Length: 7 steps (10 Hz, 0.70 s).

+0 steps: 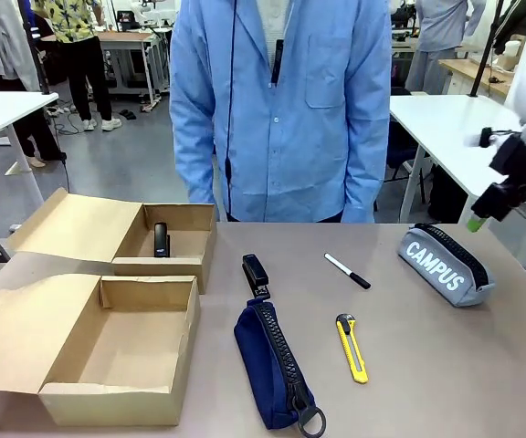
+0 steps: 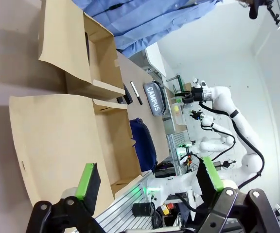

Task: Place items inside the box.
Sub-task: Pick up a Pencil pouch or Stapler and place it inside the Mailer Box closest to the robot.

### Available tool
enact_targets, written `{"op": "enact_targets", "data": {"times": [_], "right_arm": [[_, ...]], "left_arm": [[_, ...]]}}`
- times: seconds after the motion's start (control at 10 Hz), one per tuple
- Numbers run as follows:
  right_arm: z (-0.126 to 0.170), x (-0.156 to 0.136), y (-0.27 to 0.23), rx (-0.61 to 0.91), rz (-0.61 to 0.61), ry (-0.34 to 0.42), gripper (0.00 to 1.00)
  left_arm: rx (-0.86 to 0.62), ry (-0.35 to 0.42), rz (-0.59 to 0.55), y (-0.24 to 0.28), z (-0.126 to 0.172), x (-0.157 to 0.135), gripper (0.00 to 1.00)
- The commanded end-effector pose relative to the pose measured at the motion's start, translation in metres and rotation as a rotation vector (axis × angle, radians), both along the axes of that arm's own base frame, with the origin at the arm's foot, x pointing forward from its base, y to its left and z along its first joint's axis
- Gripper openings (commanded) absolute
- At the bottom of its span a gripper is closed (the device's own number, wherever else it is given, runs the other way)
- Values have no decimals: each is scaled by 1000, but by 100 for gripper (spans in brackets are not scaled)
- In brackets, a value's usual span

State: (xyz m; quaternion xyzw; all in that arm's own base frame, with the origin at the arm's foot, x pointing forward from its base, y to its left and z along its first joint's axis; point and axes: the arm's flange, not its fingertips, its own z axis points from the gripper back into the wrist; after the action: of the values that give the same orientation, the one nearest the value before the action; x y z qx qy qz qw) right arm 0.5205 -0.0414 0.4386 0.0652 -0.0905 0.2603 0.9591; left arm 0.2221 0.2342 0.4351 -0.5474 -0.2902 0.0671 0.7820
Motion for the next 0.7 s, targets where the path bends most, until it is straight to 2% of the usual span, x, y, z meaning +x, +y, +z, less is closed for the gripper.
{"op": "enact_targets", "data": {"times": [0.0, 0.2, 0.4, 0.6], "right_arm": [[-18, 22, 15, -81, 15, 17, 100], [-48, 42, 25, -85, 15, 65, 100], [-87, 55, 42, -103, 8, 78, 100], [-104, 57, 50, -125, 7, 96, 100]], "left_arm": [[-7, -29, -1, -1, 2, 0, 100], [-7, -29, -1, -1, 2, 0, 100], [-7, -29, -1, -1, 2, 0, 100], [-7, -29, -1, -1, 2, 0, 100]]}}
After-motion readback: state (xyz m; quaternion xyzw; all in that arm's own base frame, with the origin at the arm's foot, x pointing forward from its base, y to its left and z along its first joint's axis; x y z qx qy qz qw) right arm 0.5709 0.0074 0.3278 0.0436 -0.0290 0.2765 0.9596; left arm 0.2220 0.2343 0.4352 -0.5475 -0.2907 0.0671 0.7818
